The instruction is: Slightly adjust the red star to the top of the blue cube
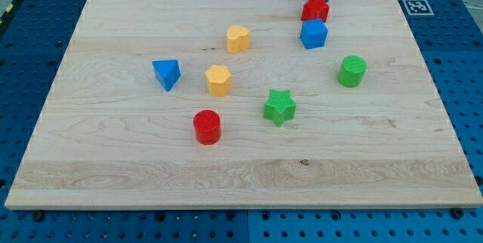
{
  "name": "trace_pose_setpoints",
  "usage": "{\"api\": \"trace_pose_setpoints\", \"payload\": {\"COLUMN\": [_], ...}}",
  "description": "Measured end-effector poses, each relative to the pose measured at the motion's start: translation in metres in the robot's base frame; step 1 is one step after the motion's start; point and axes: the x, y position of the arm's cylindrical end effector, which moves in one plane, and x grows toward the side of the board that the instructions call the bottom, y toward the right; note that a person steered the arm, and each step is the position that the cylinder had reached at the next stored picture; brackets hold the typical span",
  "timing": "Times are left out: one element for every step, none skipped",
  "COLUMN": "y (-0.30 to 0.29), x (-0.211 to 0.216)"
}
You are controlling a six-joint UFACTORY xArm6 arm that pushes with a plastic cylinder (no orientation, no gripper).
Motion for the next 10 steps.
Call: {"api": "trace_pose_setpoints", "payload": {"y": [-0.008,-0.015,-0.006,0.002,0.002,-0.009,-0.024,-0.037,-0.040,-0.040], "x": [0.000,0.005,0.013,0.018,0.019,0.019,0.019,0.019,0.020,0.021]}}
